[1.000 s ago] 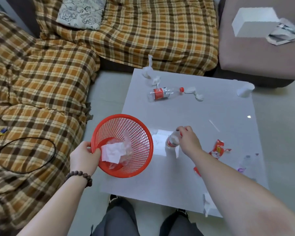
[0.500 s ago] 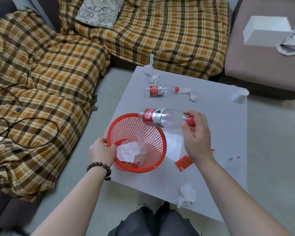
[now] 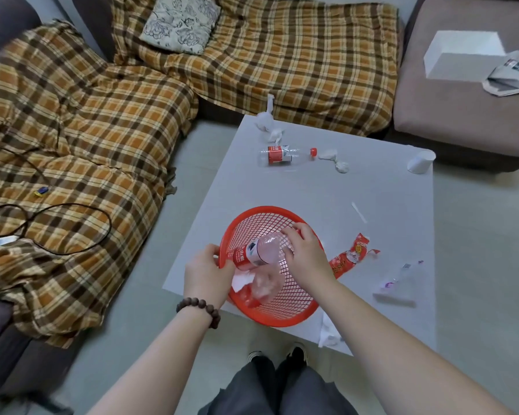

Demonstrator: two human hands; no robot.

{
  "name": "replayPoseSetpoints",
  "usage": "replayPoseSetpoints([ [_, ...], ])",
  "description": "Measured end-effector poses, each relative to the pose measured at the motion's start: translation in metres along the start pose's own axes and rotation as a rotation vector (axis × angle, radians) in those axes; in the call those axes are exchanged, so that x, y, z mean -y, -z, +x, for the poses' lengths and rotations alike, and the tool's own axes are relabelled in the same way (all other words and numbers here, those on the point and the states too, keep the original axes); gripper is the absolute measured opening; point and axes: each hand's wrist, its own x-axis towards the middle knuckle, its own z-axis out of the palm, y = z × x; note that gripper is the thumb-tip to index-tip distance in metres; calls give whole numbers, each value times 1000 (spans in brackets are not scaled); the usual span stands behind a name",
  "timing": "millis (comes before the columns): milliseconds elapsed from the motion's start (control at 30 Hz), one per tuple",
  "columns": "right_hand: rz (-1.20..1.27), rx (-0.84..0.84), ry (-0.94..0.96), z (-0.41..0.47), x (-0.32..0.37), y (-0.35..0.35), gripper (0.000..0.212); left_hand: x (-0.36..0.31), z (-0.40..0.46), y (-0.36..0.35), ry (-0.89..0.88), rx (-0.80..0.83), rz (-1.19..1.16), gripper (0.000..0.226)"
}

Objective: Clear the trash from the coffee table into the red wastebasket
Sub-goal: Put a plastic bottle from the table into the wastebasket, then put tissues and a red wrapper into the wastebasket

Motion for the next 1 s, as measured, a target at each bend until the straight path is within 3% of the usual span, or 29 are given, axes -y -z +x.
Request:
replayPoseSetpoints([
  [267, -58, -17, 9, -28, -12, -11, 44, 30, 10, 23, 83, -14, 22, 10],
  [467, 12, -52, -260, -68, -69, -9, 42, 34, 14, 19, 90, -27, 31, 8],
  [667, -66, 138, -507, -109, -142, -44, 56, 37, 16, 5, 82, -70, 86, 10],
  [867, -243, 284, -470, -114, -192, -88, 68, 41, 22, -16, 99, -93, 138, 13],
  [1000, -349, 321, -469, -111, -221, -111, 57, 45, 25, -29, 114, -120, 118, 17],
])
